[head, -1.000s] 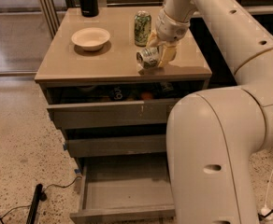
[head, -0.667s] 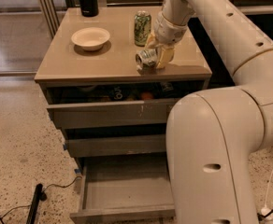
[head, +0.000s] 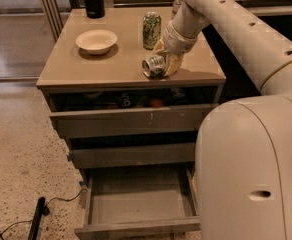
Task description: Pick 7up can from bottom drawer and place on counter
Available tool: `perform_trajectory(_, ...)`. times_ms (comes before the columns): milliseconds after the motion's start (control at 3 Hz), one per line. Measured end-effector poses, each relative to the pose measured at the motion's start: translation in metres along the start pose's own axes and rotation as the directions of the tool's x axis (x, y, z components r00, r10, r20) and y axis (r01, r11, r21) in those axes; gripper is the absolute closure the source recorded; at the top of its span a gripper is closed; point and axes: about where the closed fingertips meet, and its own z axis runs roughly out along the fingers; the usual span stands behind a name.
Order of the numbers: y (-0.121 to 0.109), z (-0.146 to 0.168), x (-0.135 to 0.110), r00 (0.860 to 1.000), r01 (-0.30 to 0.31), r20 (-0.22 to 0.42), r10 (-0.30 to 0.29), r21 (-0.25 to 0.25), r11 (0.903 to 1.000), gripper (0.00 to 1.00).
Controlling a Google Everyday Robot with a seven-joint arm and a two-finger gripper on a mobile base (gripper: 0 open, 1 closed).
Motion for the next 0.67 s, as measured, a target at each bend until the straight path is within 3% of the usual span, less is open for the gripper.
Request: perform_trajectory(667,-0.0005,-0.0021,-0.0016,1.0,0.005,0.0,-0.005,-0.002,1.0,0.5)
